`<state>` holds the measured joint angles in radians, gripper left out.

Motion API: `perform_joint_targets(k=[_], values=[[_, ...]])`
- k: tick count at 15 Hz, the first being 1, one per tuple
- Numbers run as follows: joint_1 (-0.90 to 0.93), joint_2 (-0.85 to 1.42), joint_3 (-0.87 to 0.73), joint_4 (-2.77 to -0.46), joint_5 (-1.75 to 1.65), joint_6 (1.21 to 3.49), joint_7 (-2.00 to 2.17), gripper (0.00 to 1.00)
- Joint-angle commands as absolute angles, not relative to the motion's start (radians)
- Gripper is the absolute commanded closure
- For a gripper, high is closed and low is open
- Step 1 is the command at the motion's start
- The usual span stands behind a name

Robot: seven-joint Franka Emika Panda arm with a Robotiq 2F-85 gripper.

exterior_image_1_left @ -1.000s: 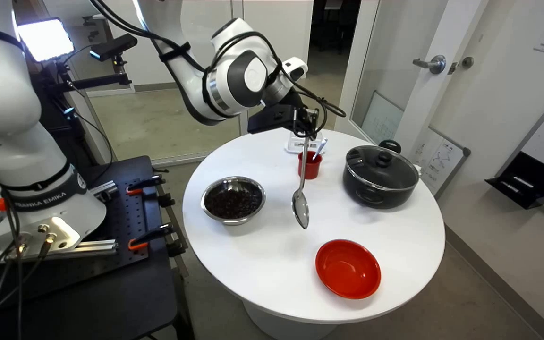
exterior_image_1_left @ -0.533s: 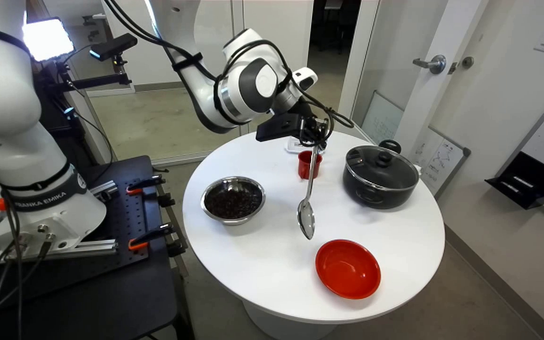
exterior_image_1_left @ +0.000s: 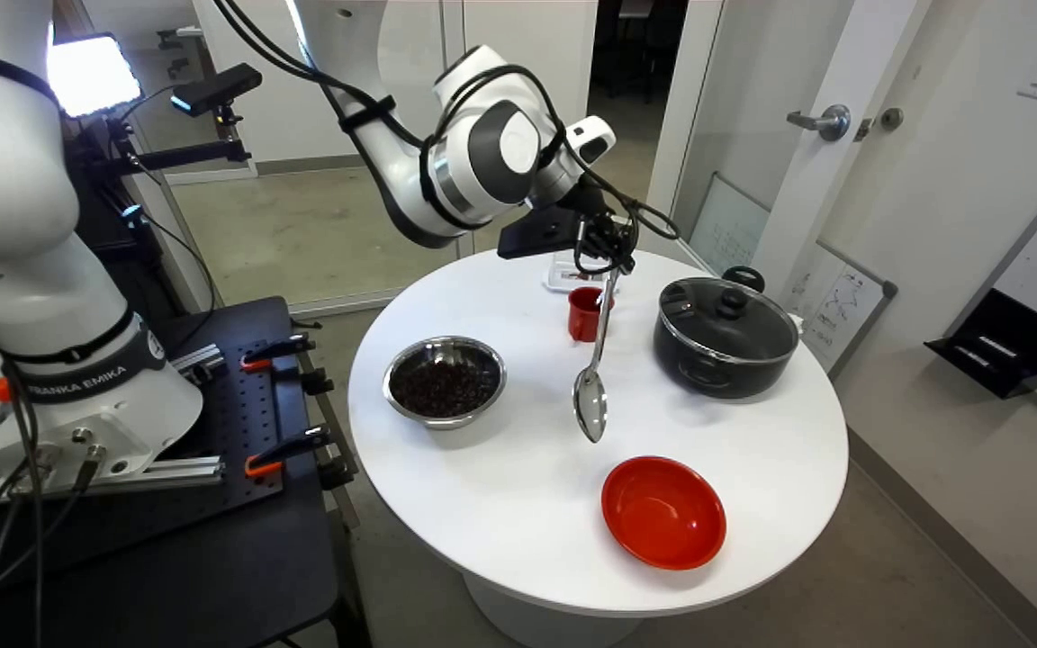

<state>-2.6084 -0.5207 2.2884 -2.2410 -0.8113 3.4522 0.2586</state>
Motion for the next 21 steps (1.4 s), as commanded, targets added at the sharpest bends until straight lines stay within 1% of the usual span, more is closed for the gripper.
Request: perform_joint_targets(k=[1,2,10,11,14,21], values=[[-2.608,-0.540,2.281,-2.215,-0.828,3.456,0.303,0.99],[-2.608,-0.521,2.287,-2.237,-0.813,3.452,0.268,0.97],[-2.608,-0.521,2.287,-2.237,-0.813,3.452,0.273,0.97],[-2.608,-0.521,2.287,-2.237,-0.813,3.452,0.273,0.99],[-2.608,-0.490,2.317,-2.266,-0.870,3.455,0.312,0.99],[-2.601,-0.524,2.302,-2.208,-0.884,3.453,0.370,0.99]])
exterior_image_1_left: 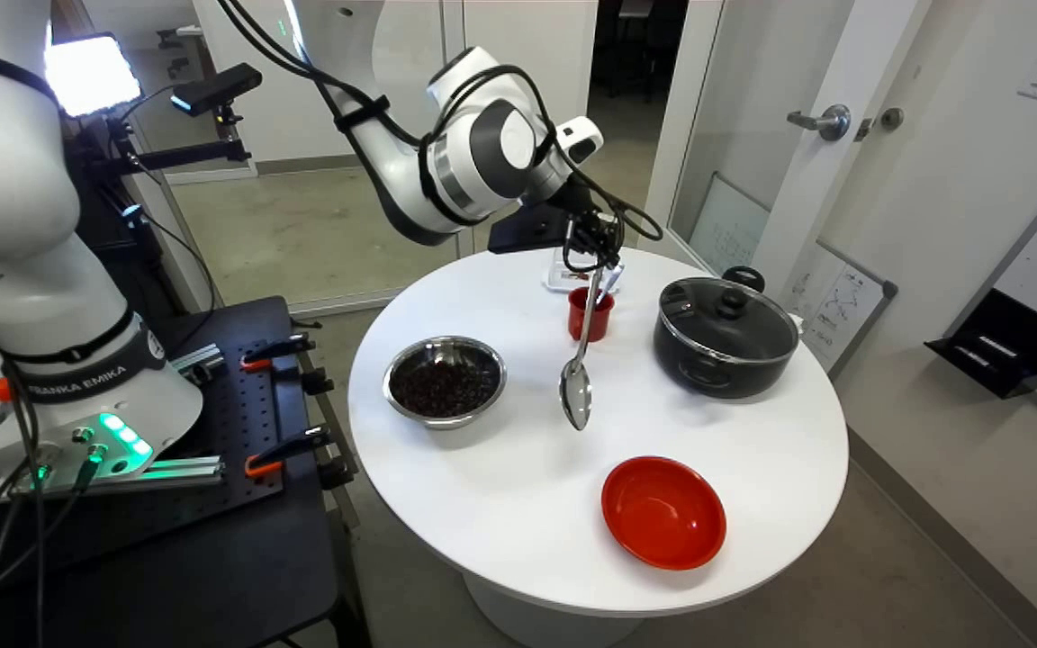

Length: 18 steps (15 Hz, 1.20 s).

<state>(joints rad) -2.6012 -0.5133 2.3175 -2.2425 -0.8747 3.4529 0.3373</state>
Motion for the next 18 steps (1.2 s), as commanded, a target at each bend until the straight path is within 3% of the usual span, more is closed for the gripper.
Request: perform_joint_targets(k=[1,18], values=[[-2.602,-0.537,2.293,-2.188,-0.865,3.453,0.364,0.99],[-2.608,-0.722,2.194,-2.056,-0.792,3.462,0.589,0.99]])
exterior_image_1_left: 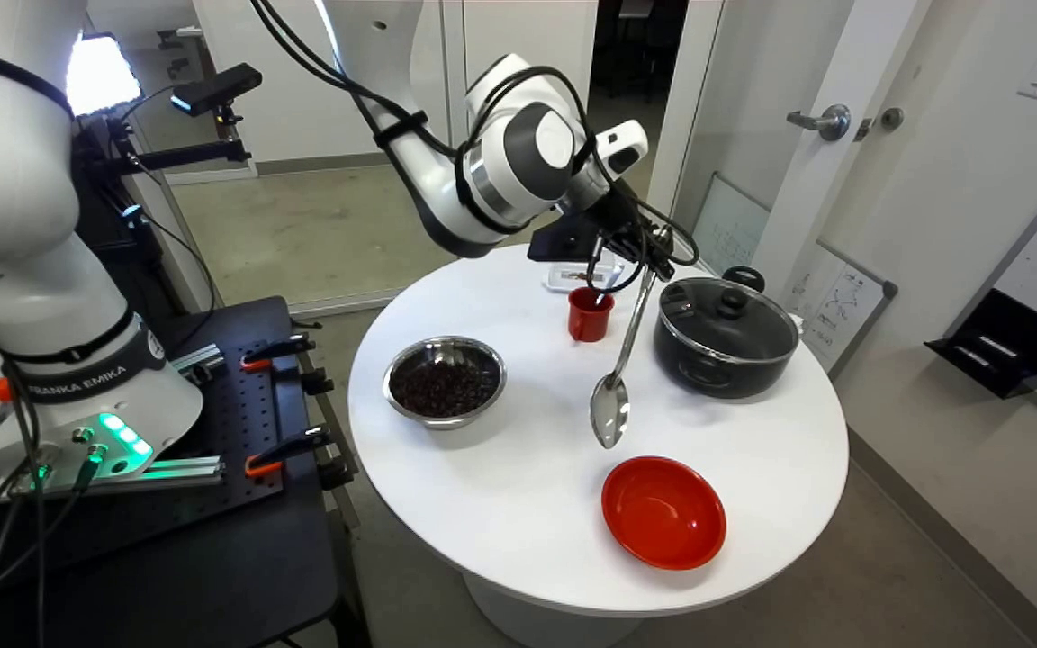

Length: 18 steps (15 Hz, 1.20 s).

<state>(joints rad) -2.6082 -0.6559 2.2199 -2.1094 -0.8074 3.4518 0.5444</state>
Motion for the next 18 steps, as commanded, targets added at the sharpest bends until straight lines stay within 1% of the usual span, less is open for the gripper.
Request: perform_joint_targets(k=[1,18], values=[[-2.608,-0.738,2.186,-2.049,-0.790,3.462,0.598,0.99],[-2.609,-0.916,2.115,-1.970,-0.757,3.460,0.794,0.99]])
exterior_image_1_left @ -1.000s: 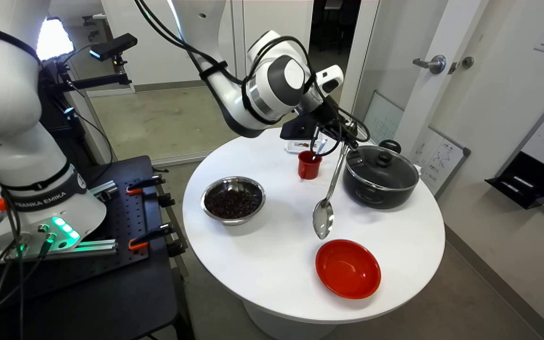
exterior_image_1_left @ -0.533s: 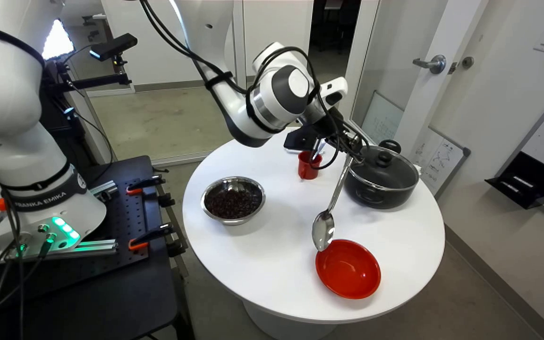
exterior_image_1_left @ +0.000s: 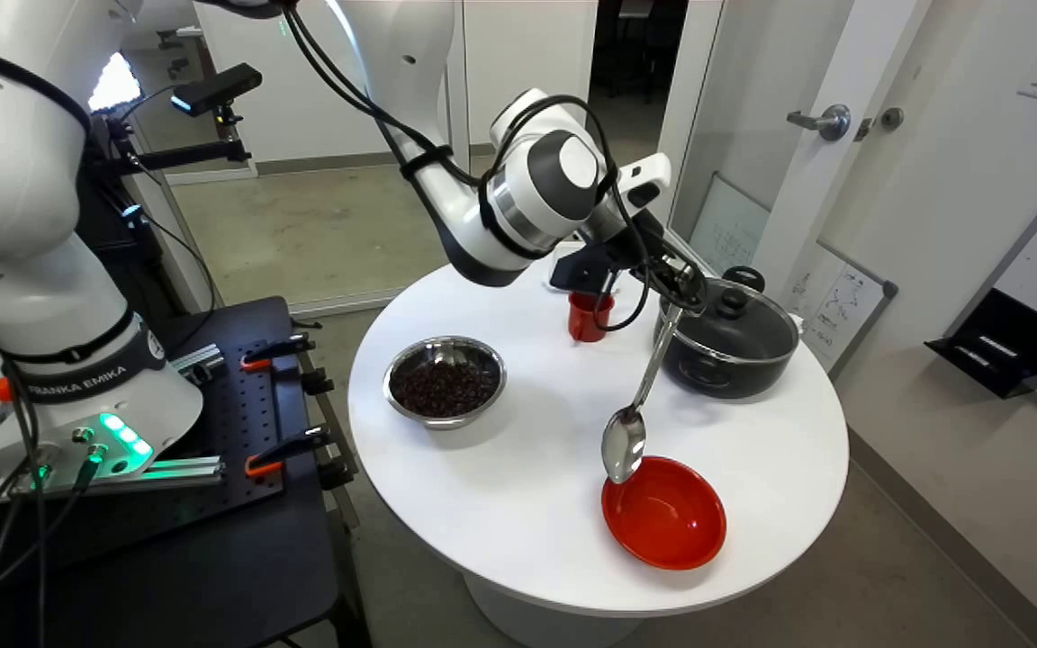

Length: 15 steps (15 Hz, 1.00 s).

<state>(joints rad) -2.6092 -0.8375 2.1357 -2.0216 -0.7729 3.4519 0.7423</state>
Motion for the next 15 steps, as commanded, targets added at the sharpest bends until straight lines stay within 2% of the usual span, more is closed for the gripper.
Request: perform_joint_targets(k=[1,15], values=[[-2.609,-0.922,2.116,-1.970,-0.758,3.460,0.806,0.99],[-2.609,-1.091,2.058,-1.915,-0.729,3.460,0.927,0.99]])
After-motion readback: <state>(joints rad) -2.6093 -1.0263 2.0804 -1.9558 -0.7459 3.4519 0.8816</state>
